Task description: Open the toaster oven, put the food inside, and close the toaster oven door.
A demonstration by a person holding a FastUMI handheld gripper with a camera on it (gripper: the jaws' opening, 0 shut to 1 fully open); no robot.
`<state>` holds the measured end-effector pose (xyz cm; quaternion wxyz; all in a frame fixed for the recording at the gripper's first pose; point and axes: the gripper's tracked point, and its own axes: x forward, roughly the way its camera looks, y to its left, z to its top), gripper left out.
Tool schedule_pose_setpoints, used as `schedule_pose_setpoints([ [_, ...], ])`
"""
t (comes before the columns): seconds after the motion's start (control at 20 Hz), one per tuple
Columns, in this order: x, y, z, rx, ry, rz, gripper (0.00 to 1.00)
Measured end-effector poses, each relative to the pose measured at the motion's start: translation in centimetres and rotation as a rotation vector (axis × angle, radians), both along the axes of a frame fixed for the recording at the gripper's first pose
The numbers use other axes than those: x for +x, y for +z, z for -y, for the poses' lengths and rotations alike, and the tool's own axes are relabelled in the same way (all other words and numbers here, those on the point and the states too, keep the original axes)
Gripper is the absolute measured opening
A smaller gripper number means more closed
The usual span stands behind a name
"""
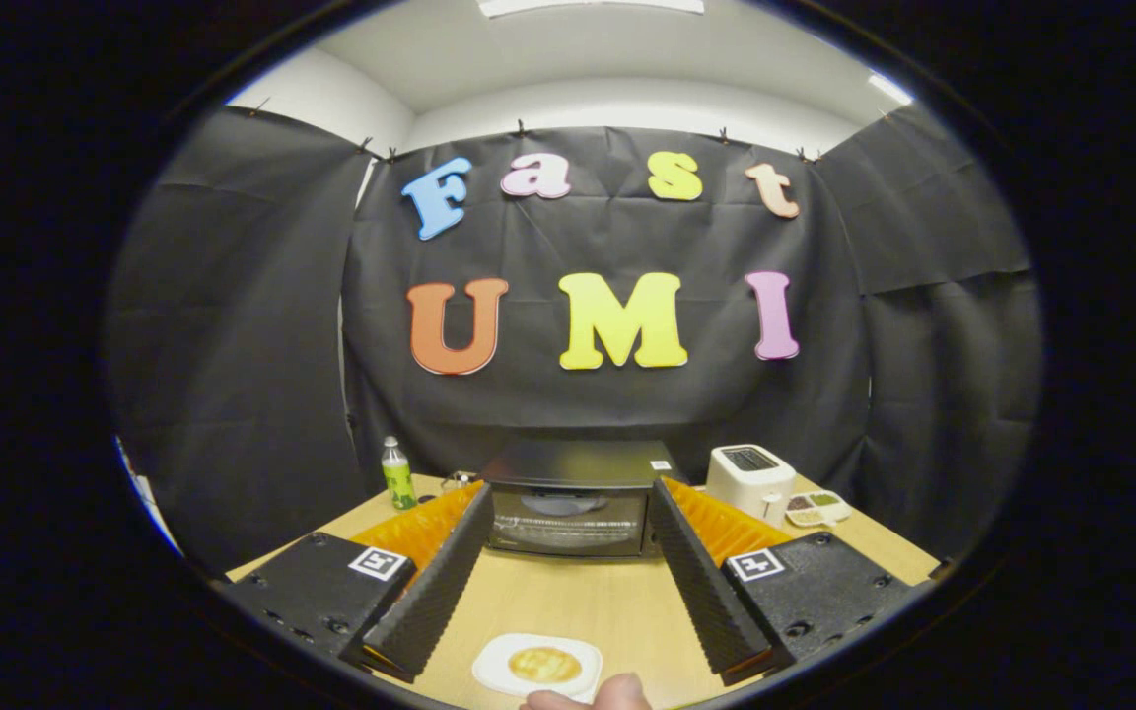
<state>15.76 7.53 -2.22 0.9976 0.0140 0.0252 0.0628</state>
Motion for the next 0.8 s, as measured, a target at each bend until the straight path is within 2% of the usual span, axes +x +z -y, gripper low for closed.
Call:
schedule_pose_setpoints([
  [0.2, 8.1, -1.0, -2.1, -0.029, 0.014, -0.032, 1.0],
  [0.45, 17.4, -5.4, -4.6, -0.051, 0.008, -0.11, 1.0],
  [0.6, 21.7, -7.8, -4.8, -0.075, -0.024, -0.121, 1.0],
  [0.8, 24.6, -11.5, -4.5, -0.03, -0.059, -0.152, 1.0],
])
